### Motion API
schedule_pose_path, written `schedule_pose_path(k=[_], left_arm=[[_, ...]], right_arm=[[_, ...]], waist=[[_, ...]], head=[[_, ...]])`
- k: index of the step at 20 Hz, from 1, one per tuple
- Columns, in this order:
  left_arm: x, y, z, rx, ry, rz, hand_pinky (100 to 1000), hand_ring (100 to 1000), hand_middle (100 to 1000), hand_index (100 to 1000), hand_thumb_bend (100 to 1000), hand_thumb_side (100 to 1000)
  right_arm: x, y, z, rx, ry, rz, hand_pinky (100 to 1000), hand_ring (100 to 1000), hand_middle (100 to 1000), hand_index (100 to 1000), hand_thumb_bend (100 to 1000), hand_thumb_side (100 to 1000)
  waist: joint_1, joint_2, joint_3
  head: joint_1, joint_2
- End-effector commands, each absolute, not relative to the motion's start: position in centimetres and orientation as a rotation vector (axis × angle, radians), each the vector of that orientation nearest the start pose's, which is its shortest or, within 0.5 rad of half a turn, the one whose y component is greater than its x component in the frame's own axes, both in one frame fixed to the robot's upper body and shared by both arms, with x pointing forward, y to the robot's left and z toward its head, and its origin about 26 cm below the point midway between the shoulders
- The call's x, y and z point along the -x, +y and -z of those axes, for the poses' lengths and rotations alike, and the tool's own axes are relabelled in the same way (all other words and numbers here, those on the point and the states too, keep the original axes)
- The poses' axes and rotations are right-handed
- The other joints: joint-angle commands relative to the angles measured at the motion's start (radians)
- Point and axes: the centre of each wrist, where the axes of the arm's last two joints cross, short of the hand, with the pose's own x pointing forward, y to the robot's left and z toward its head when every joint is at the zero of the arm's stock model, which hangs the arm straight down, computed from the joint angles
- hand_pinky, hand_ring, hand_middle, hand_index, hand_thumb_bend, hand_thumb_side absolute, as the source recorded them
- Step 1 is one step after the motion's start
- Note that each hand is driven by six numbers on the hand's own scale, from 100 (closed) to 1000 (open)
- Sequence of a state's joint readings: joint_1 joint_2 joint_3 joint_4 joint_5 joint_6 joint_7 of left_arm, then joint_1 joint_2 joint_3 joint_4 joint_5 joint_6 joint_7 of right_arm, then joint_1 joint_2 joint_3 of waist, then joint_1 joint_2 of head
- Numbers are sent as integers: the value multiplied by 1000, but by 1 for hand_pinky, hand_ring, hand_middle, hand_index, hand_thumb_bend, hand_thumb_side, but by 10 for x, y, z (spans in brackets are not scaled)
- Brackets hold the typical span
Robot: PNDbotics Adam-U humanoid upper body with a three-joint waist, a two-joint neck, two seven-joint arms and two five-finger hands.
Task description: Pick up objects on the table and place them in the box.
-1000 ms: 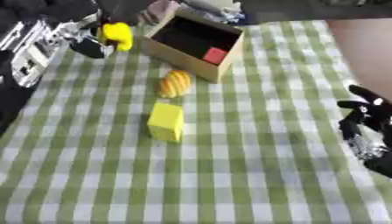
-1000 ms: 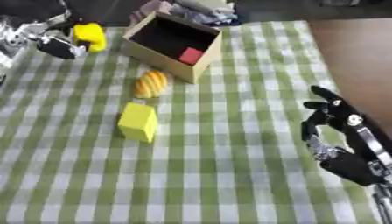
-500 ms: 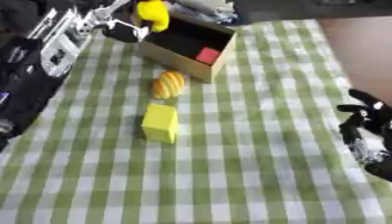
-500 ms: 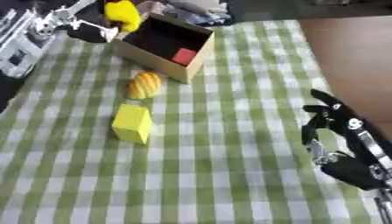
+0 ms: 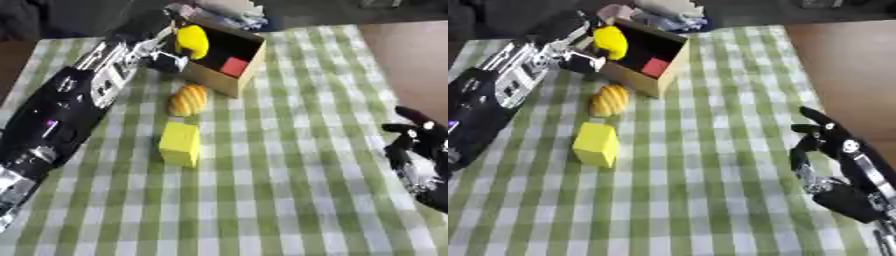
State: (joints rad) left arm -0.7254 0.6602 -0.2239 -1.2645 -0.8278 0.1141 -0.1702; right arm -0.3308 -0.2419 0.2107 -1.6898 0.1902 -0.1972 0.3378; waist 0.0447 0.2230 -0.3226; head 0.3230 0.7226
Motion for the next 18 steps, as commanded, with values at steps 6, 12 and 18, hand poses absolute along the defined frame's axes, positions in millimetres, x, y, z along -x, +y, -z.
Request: schedule_pose_path(k=[6,12,18], left_arm=[[-428,315,-204,-1266,-1443,1197,751,747,791,875,100,240],[-428,310,-201,-1252,-1455,1211,760,760,816,902,100,392],[-425,304,-206,-1226,-1485,1225,782,794,874,948,100,623]], right_arm=[[-337,-204,-121,-89,-2051,-981,703,888,483,983,100,470],[-337,-204,-122,-90,-2052,-981,703,888,483,983,100,470],[-338,-204,-122,-91,-2052,-983,703,889,482,983,100,470]], waist=[[-3,-6,-5],[-1,-7,-7],[-3,-8,-4]], head=[[4,-15],[4,-14],[4,-14]])
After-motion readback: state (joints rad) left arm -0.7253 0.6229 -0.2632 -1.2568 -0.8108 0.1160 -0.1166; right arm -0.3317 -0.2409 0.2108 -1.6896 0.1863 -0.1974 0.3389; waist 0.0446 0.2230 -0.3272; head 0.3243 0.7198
